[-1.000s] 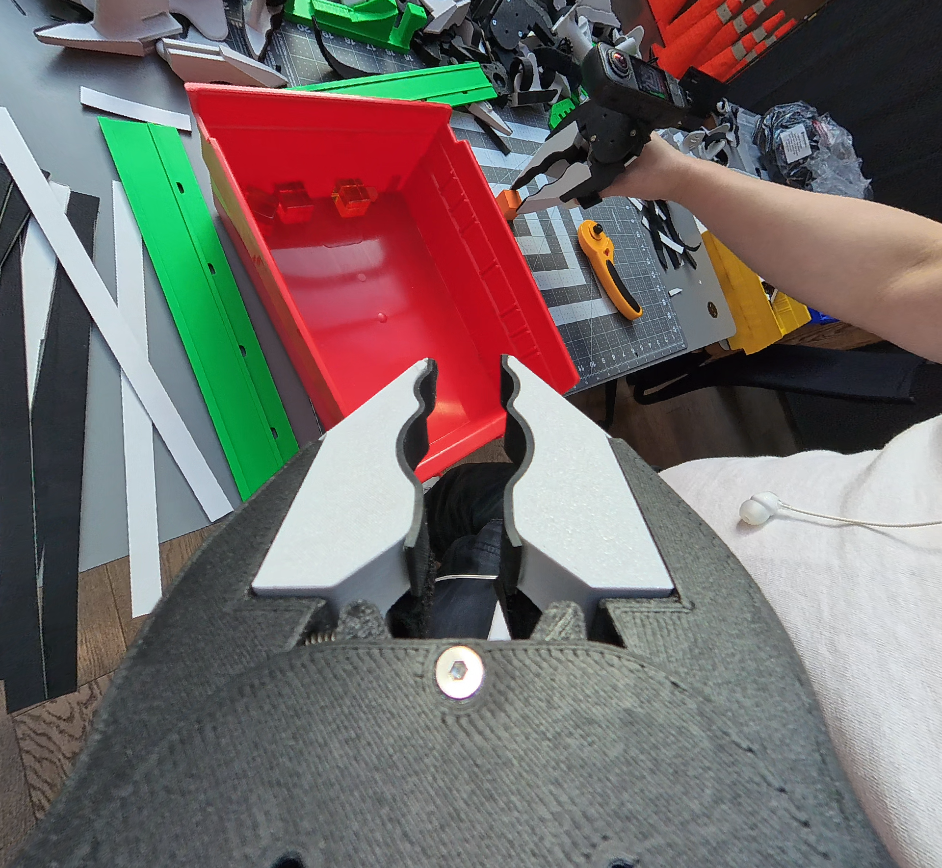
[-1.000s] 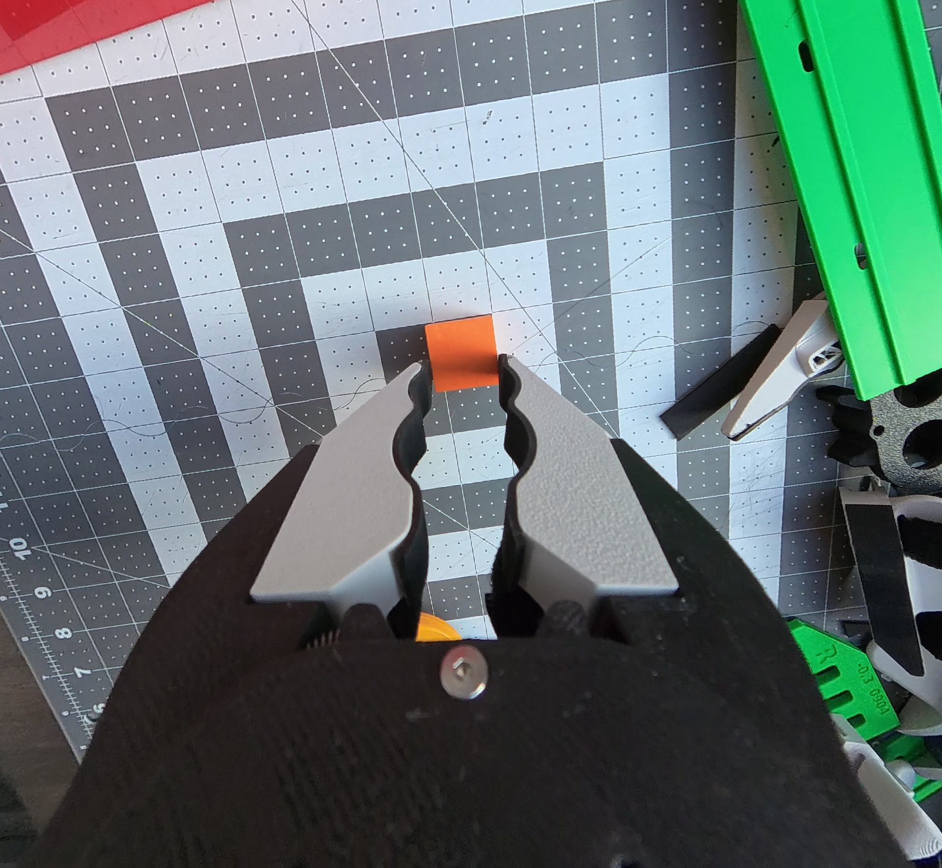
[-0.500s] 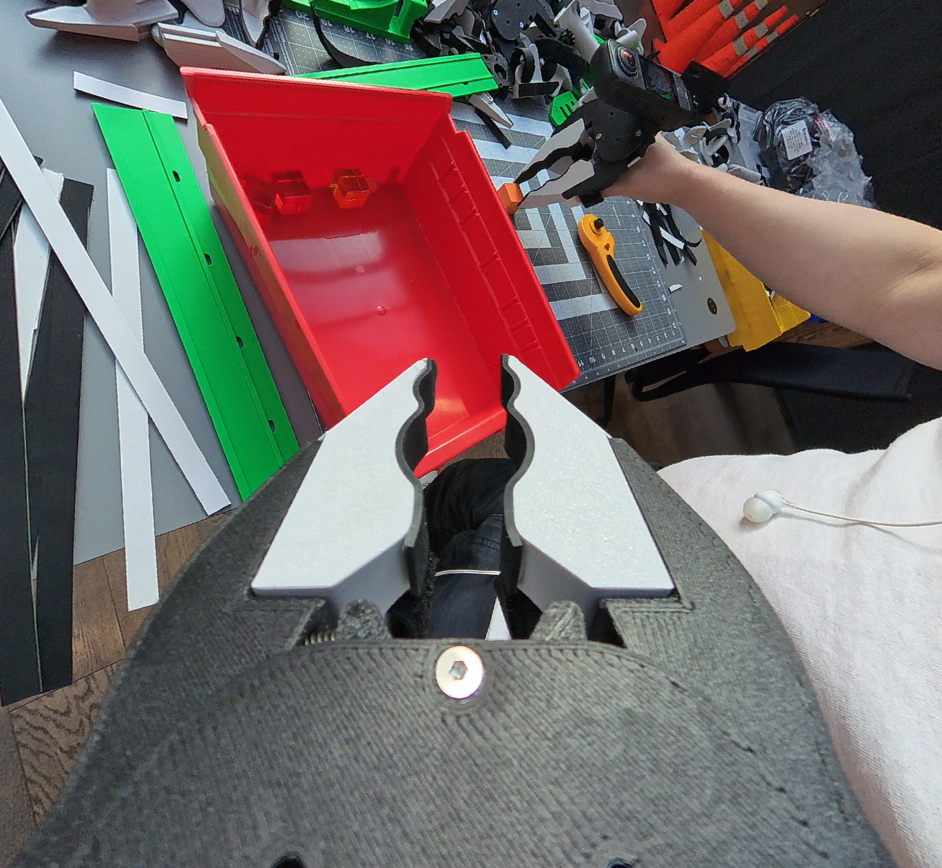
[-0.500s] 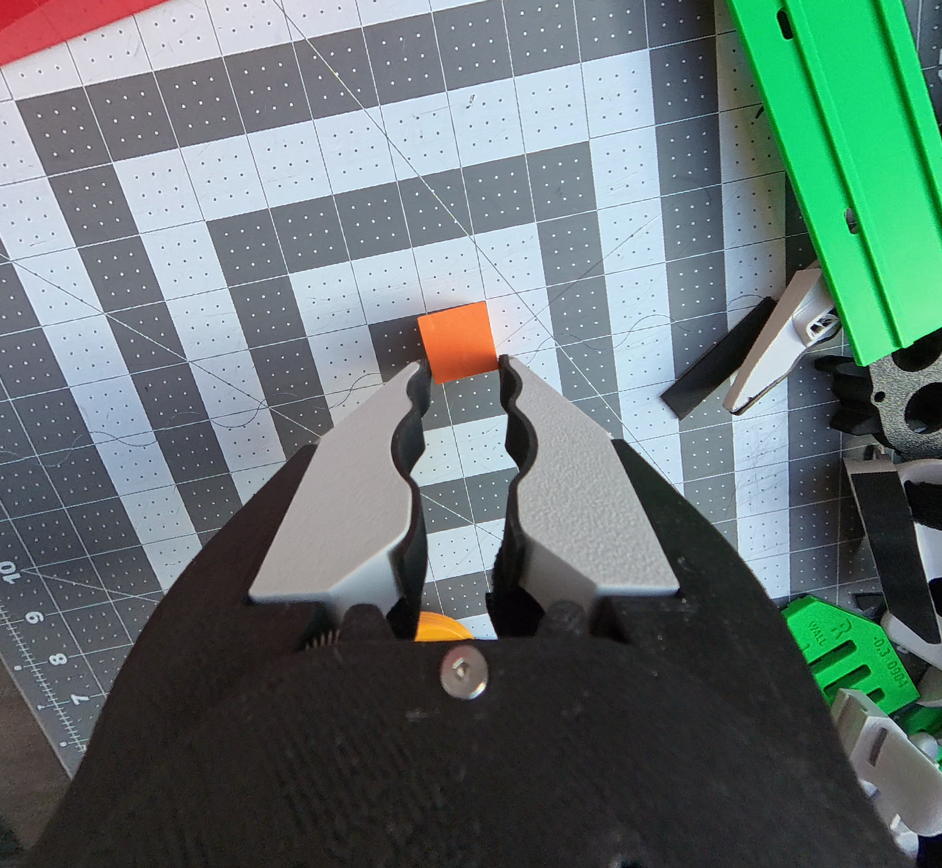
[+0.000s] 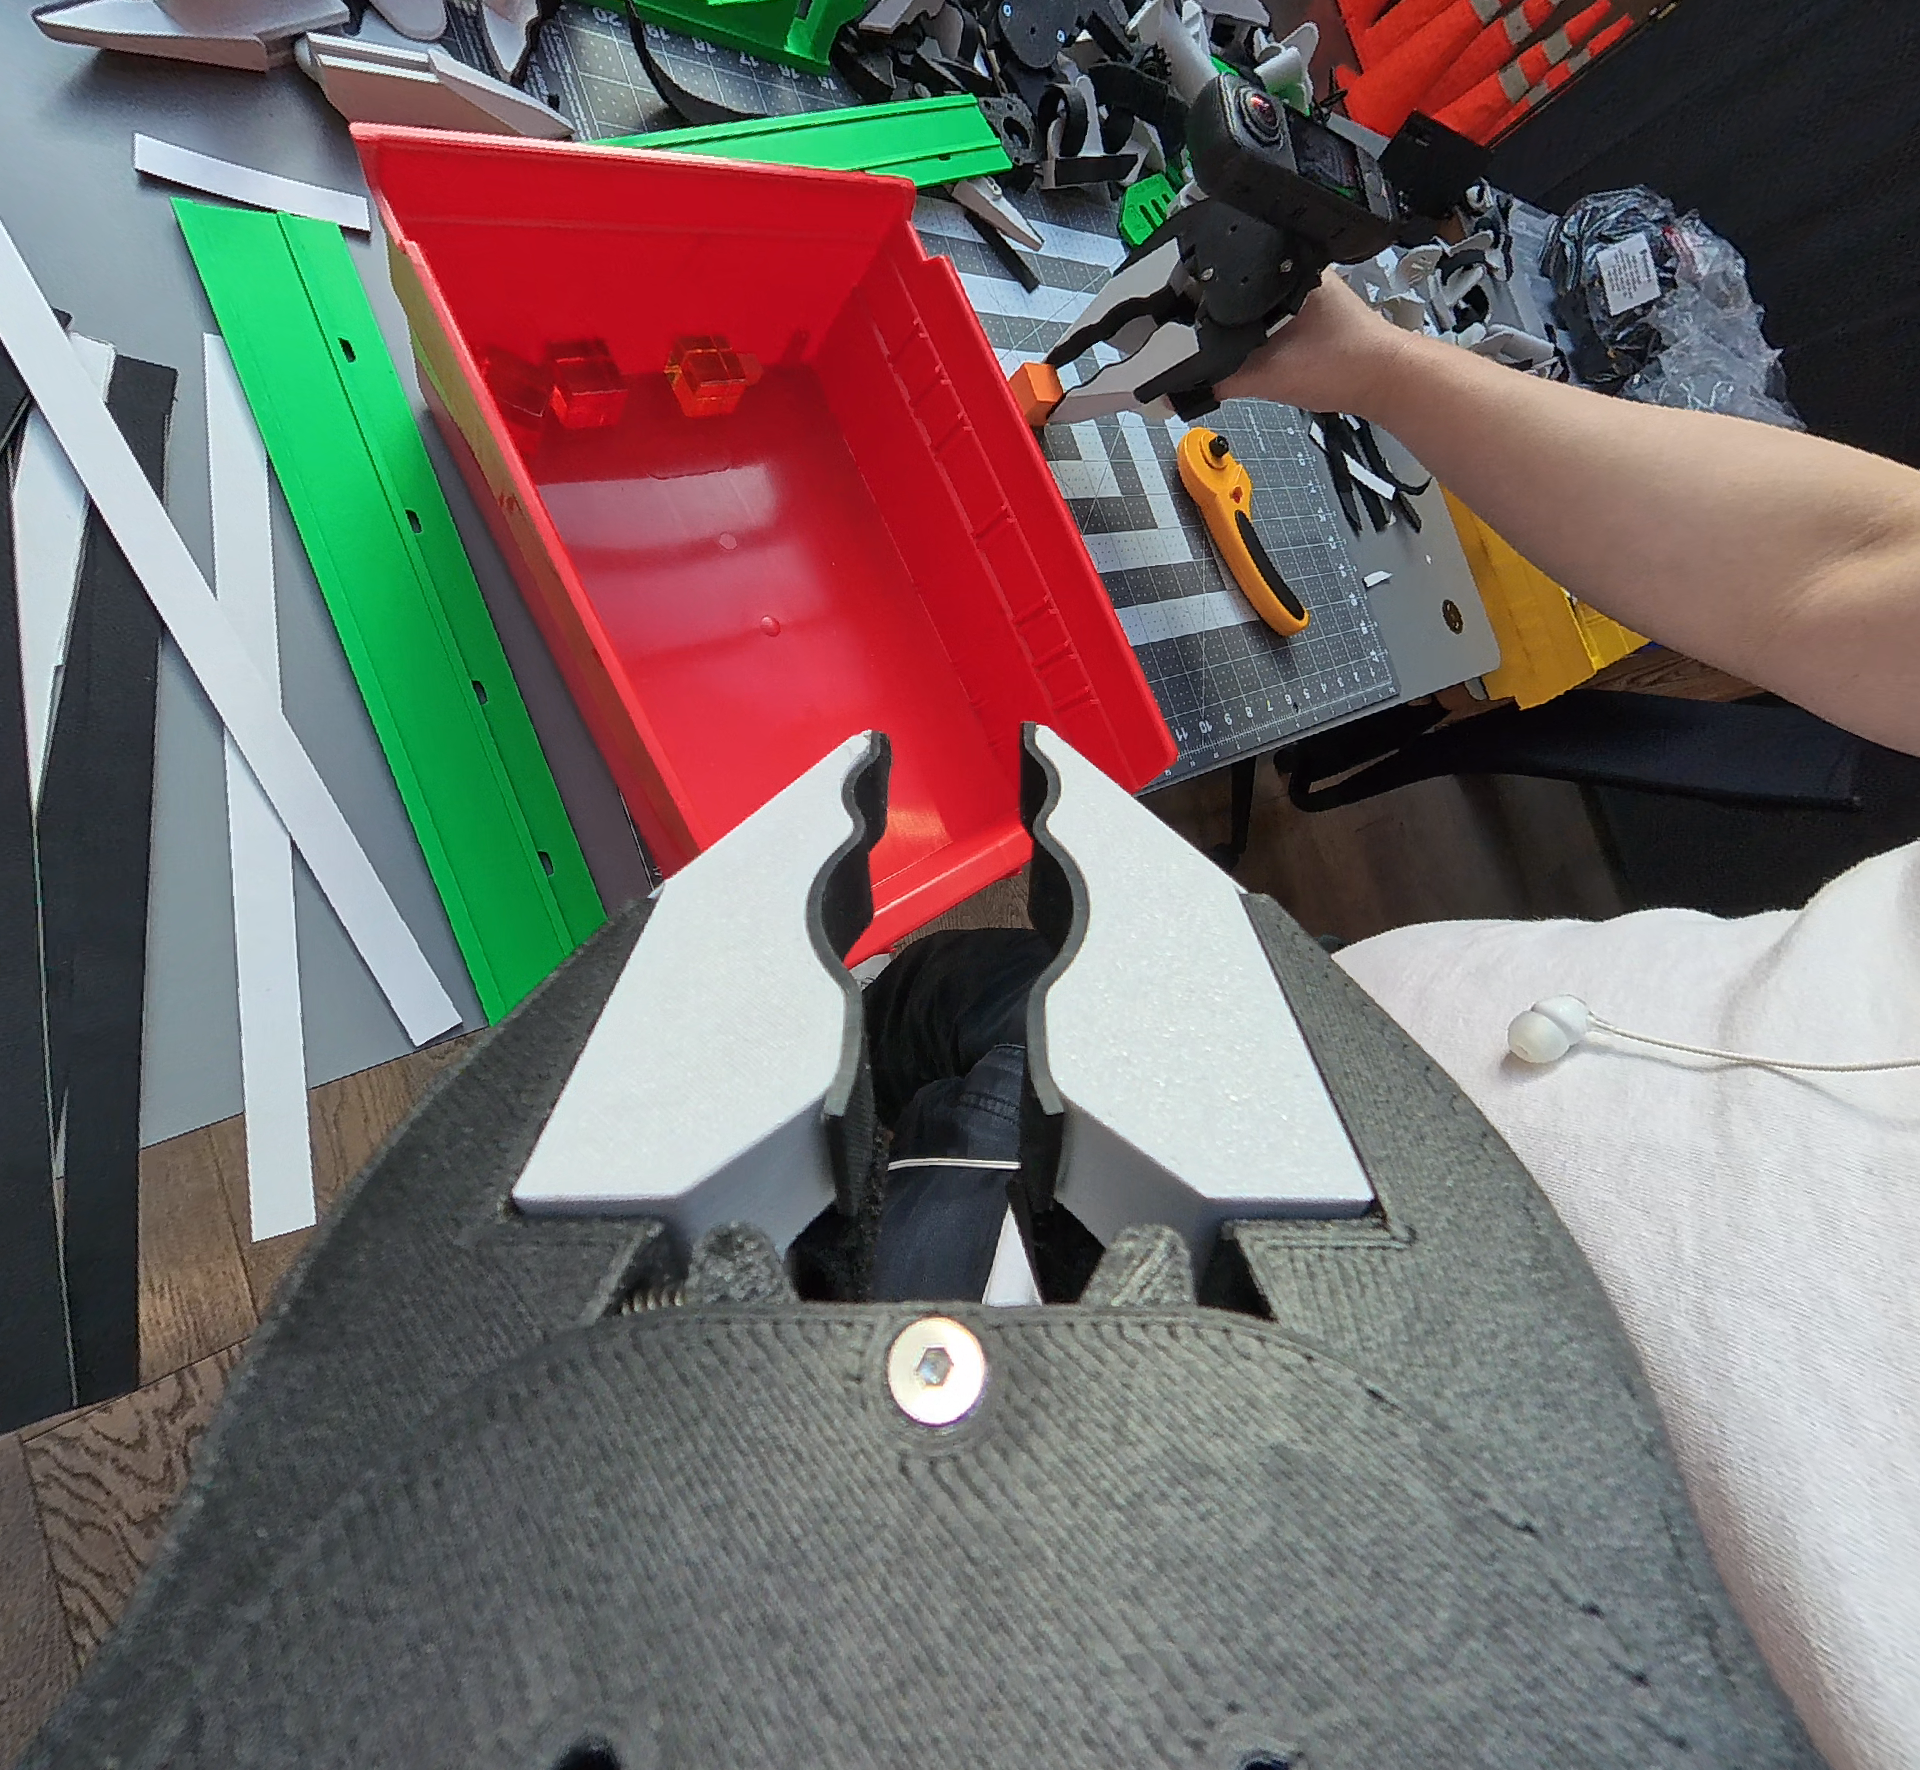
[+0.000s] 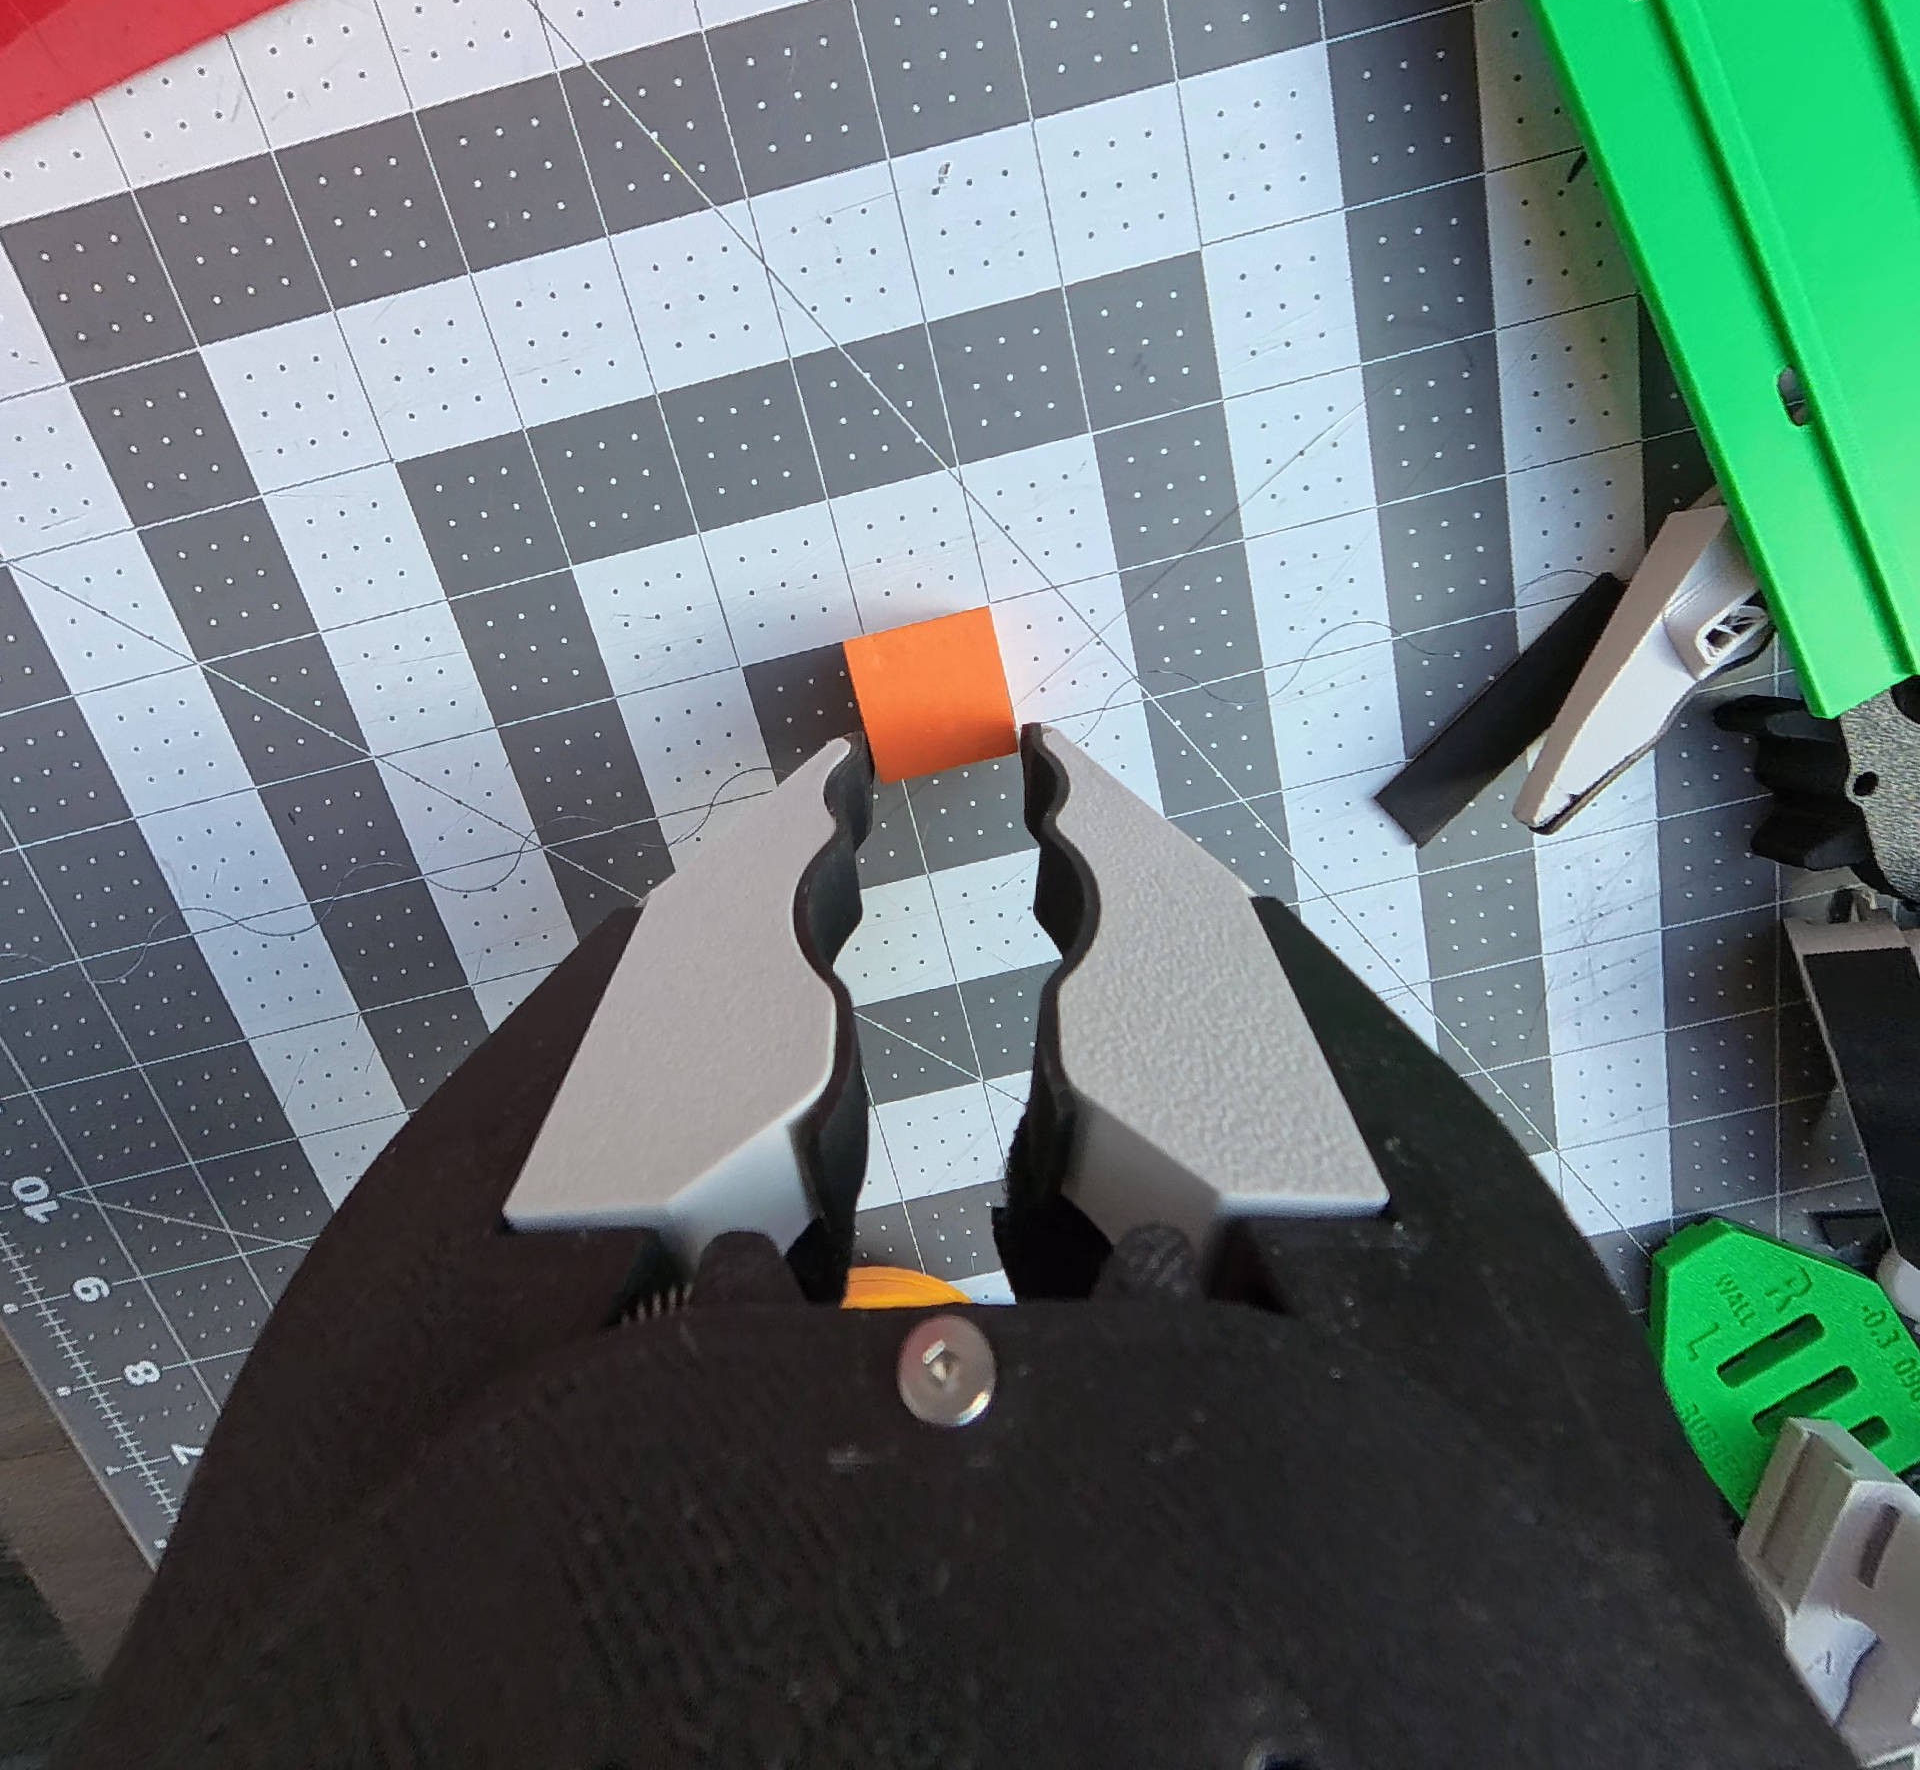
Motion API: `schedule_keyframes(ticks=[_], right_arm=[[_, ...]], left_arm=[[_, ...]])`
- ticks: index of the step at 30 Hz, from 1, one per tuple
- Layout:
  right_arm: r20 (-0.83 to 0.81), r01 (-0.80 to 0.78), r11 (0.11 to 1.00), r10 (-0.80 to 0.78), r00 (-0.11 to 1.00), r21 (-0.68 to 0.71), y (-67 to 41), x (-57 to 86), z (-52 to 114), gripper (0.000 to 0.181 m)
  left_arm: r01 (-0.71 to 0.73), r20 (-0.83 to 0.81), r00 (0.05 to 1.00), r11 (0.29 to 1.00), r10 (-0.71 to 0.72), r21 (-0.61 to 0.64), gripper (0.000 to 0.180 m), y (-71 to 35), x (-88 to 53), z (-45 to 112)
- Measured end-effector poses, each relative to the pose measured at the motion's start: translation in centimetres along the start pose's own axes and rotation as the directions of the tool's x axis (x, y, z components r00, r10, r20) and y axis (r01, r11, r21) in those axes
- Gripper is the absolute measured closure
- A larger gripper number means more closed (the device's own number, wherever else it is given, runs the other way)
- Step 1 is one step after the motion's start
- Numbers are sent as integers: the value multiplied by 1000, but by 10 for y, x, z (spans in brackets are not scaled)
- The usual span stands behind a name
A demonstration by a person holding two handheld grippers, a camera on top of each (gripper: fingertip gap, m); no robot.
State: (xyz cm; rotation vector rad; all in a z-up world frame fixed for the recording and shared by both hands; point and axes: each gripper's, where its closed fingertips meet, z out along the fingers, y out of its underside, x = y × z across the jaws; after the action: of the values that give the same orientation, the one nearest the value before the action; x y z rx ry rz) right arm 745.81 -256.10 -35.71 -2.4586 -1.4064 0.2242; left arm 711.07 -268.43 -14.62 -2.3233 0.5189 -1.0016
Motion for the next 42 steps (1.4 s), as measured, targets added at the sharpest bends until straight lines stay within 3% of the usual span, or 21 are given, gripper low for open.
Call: schedule_keyframes(ticks=[18,22,25,27,30,35,42], right_arm=[[-28,-28,1000,28,999,9,10,0,-24,138],[-190,-33,972,79,979,234,-41,-4,-108,141],[-150,13,857,75,986,516,-135,-51,-164,141],[-62,28,809,10,998,587,-195,-89,-159,139],[-32,18,841,0,999,541,-257,-108,-96,151],[-153,92,924,-37,988,371,-285,-108,13,151],[-170,-40,966,86,982,255,-285,-94,75,148]], left_arm=[[-7,1,1000,1000,7,-5,156,-2,0,2],[-25,22,999,999,24,25,156,-8,-5,-5],[-40,33,999,997,38,61,158,-15,-12,-9],[-34,21,999,997,33,73,158,-19,-17,-8],[-33,-13,999,995,34,89,157,-25,-19,-7],[-63,-26,997,989,67,131,158,-28,-21,-19],[-68,31,997,990,64,126,158,-6,-42,-39]])
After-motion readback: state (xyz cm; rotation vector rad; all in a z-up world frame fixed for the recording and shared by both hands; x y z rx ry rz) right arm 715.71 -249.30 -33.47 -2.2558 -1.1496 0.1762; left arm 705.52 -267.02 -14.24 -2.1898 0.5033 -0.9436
